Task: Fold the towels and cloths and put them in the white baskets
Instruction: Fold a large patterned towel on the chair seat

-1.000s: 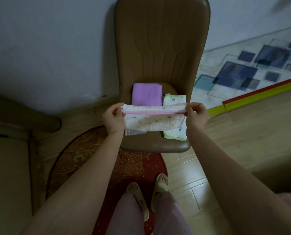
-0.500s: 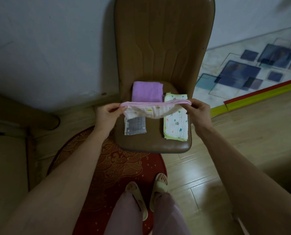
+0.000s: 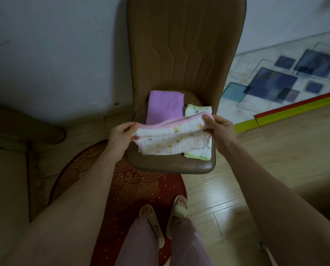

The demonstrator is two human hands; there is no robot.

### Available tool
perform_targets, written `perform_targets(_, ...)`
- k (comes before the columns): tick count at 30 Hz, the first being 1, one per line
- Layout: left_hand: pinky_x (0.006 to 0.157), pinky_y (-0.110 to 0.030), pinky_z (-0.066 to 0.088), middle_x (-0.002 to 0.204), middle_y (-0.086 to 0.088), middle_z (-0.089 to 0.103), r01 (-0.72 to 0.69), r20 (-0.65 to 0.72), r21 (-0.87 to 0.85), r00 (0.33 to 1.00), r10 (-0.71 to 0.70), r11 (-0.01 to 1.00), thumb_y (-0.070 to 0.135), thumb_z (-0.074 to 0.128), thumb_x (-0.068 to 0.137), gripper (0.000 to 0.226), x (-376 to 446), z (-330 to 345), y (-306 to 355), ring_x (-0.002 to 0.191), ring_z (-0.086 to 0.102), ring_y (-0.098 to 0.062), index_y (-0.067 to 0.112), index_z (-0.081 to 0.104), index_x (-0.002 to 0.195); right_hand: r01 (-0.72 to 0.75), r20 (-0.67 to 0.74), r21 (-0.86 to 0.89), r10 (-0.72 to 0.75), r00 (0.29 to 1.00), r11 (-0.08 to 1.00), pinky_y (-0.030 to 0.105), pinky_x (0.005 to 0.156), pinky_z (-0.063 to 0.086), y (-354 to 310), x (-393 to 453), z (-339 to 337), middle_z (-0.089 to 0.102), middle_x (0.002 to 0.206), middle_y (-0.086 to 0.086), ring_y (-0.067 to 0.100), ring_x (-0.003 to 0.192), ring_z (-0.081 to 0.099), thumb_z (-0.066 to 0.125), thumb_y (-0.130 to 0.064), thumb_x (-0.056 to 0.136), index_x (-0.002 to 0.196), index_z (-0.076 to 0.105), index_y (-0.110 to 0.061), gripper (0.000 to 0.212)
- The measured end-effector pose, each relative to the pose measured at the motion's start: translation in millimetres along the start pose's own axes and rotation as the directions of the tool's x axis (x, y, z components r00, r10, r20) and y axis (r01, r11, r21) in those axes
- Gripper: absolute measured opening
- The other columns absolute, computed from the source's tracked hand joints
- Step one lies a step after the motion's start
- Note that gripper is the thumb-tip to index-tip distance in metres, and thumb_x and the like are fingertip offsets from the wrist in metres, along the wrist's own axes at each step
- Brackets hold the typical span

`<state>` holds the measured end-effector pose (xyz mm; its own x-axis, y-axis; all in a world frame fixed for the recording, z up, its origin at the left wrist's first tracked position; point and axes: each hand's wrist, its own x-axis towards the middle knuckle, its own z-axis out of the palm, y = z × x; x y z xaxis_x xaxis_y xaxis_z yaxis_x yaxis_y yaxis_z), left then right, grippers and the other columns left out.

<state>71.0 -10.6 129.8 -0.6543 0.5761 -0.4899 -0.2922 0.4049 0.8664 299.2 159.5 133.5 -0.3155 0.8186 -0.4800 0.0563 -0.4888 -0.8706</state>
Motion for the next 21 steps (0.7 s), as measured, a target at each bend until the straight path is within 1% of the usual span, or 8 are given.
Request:
perform_targets(2, 0.070, -0.015, 0.056, 0.097, 0.003, 0.066, 0.016, 0.076, 0.084, 0.997, -0.022, 0.996, 0.010, 0.060, 0.093, 0.021, -6.2, -4.8, -10.2, 0.085, 0.064, -0.008, 0.007, 0.066, 0.113, -0.030, 0.008, -0.007, 0.030, 0.999, 1.000, 0.025, 0.063, 0.055, 8.5, -0.8, -4.0, 0.067, 0.081, 0.014, 0.019, 0.071, 0.065, 0.068, -0.010, 0.087, 0.096, 0.070, 0.001, 0.014)
perform_targets(5, 0.072, -0.014, 0.054, 0.094, 0.001, 0.069, -0.013, 0.115, 0.097, 0.993, 0.002, 0.995, 0.007, 0.064, 0.090, 0.019, -3.3, 2.3, -16.5, 0.082, 0.067, -0.006, 0.003, 0.067, 0.109, -0.038, -0.036, 0.035, 0.040, 0.999, 0.999, 0.027, 0.068, 0.056, 14.8, 6.3, -9.7, 0.066, 0.084, 0.014, 0.019, 0.074, 0.065, 0.068, -0.009, 0.086, 0.094, 0.070, -0.003, 0.010)
perform_targets(9, 0.068, -0.014, 0.055, 0.089, -0.003, 0.067, -0.010, -0.025, -0.020, 1.000, 0.009, 1.000, 0.008, 0.062, 0.092, 0.010, 20.7, 23.8, -18.6, 0.083, 0.065, -0.011, 0.003, 0.067, 0.099, -0.033, -0.078, 0.037, 0.036, 0.996, 0.999, 0.042, 0.083, 0.053, 21.1, 25.0, -9.4, 0.065, 0.093, 0.018, 0.027, 0.085, 0.062, 0.070, -0.013, 0.086, 0.100, 0.071, -0.002, 0.018)
perform_targets(12, 0.072, -0.015, 0.055, 0.086, -0.003, 0.064, -0.073, -0.103, -0.088, 0.993, 0.064, 0.993, 0.008, 0.061, 0.093, 0.011, 46.9, 40.9, -11.2, 0.082, 0.063, -0.008, 0.000, 0.064, 0.099, 0.028, -0.106, 0.014, -0.026, 0.994, 1.000, 0.044, 0.086, 0.053, 13.6, 44.7, 1.2, 0.063, 0.088, 0.015, 0.028, 0.085, 0.060, 0.067, -0.012, 0.089, 0.093, 0.070, -0.007, 0.008)
perform_targets(14, 0.076, -0.016, 0.054, 0.084, -0.002, 0.063, -0.130, -0.115, -0.125, 0.987, 0.115, 0.984, 0.008, 0.059, 0.094, 0.006, 60.3, 48.9, -0.1, 0.079, 0.062, -0.005, 0.004, 0.064, 0.092, 0.064, -0.128, 0.031, -0.059, 0.990, 0.997, 0.044, 0.088, 0.052, 1.7, 57.3, 9.6, 0.062, 0.084, 0.013, 0.028, 0.085, 0.060, 0.065, -0.011, 0.089, 0.084, 0.069, -0.012, 0.007)
perform_targets(16, 0.077, -0.017, 0.054, 0.084, 0.000, 0.064, -0.172, -0.111, -0.111, 0.981, 0.160, 0.979, 0.011, 0.059, 0.095, 0.010, 67.7, 53.7, 9.3, 0.079, 0.062, -0.005, 0.014, 0.064, 0.086, 0.081, -0.140, 0.074, -0.070, 0.988, 0.994, 0.040, 0.084, 0.053, -7.9, 67.5, 13.6, 0.061, 0.075, 0.008, 0.024, 0.080, 0.060, 0.063, -0.008, 0.088, 0.072, 0.067, -0.015, 0.018)
perform_targets(19, 0.074, -0.017, 0.053, 0.085, 0.002, 0.066, -0.196, -0.101, -0.061, 0.977, 0.189, 0.979, 0.014, 0.059, 0.095, 0.010, 68.2, 52.4, 12.1, 0.079, 0.063, -0.006, 0.017, 0.064, 0.086, 0.099, -0.159, 0.065, -0.088, 0.983, 0.993, 0.027, 0.066, 0.045, -10.3, 69.9, 14.0, 0.055, 0.058, -0.005, 0.012, 0.064, 0.055, 0.058, -0.004, 0.087, 0.066, 0.060, -0.015, 0.023)
perform_targets(21, 0.073, -0.018, 0.053, 0.086, 0.003, 0.065, -0.213, -0.081, -0.001, 0.974, 0.212, 0.977, 0.014, 0.058, 0.096, 0.009, 66.0, 49.2, 10.1, 0.080, 0.062, -0.005, 0.016, 0.063, 0.088, 0.108, -0.163, 0.031, -0.102, 0.981, 0.994, 0.027, 0.066, 0.037, -7.4, 65.9, 13.1, 0.052, 0.058, -0.006, 0.014, 0.070, 0.051, 0.058, -0.010, 0.081, 0.065, 0.062, -0.016, 0.017)
